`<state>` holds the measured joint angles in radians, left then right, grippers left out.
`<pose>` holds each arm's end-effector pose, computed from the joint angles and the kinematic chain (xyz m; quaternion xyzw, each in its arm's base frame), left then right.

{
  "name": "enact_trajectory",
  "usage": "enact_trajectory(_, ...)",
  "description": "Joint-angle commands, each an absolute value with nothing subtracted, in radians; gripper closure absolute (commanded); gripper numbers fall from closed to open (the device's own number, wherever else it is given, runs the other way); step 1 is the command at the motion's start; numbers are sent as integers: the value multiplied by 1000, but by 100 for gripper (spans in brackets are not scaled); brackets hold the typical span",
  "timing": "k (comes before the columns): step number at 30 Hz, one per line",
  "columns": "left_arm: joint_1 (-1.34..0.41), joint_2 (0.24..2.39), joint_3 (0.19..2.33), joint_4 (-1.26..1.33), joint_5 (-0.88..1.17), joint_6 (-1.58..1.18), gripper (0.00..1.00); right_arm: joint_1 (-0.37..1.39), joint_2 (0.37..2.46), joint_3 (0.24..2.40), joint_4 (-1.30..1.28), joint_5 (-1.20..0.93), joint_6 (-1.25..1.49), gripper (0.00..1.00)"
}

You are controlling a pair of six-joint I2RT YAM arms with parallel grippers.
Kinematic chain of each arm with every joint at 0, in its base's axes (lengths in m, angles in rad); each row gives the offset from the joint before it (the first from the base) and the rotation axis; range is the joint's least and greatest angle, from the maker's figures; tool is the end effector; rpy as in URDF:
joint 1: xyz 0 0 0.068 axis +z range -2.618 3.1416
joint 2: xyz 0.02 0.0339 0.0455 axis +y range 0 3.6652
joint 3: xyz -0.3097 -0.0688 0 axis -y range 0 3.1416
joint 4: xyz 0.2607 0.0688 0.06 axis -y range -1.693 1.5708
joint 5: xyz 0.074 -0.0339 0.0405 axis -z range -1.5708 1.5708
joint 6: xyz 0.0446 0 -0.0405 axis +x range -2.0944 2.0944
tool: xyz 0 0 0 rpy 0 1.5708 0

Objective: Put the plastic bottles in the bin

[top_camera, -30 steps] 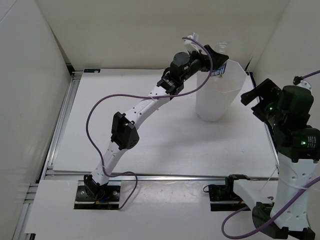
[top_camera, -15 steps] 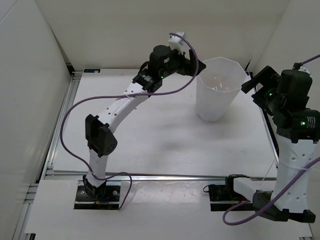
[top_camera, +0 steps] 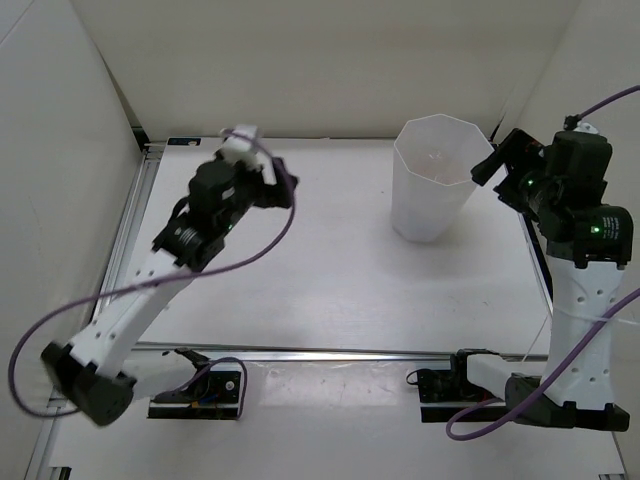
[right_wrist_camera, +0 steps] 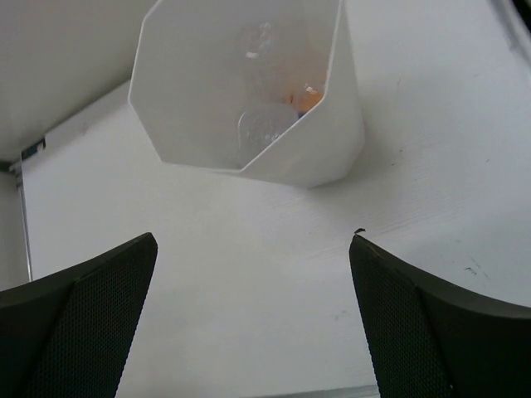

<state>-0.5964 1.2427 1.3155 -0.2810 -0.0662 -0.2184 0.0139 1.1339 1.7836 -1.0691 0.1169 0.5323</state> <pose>0.2431 -0.1614 0.4610 0.1254 0.7664 -0.2258 0.5881 0.1683 -0.0029 0.5514 0.2454 0.8013 0.0994 0.5366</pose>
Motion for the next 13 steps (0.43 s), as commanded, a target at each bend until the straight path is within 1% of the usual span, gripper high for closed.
enact_trajectory(1,-554,1019,1085,-325,-395,-259,0,11,1144,1737,-1014,-103,419,0)
enact_trajectory(2,-522,985,1003,-340,-431,-259,0,11,1144,1709,-1014,-151,419,0)
enact_trajectory(6,-417,928,931,-507,-587,-342,0,11,1144,1675,-1002,-224,431,0)
enact_trajectory(11,-301,907,855,-569,-809,-400,0,11,1178,1732,-1045,-213,413,0)
enact_trajectory(13,-264,907,816,-569,-862,-414,0,11,1204,1752,-1055,-192,413,0)
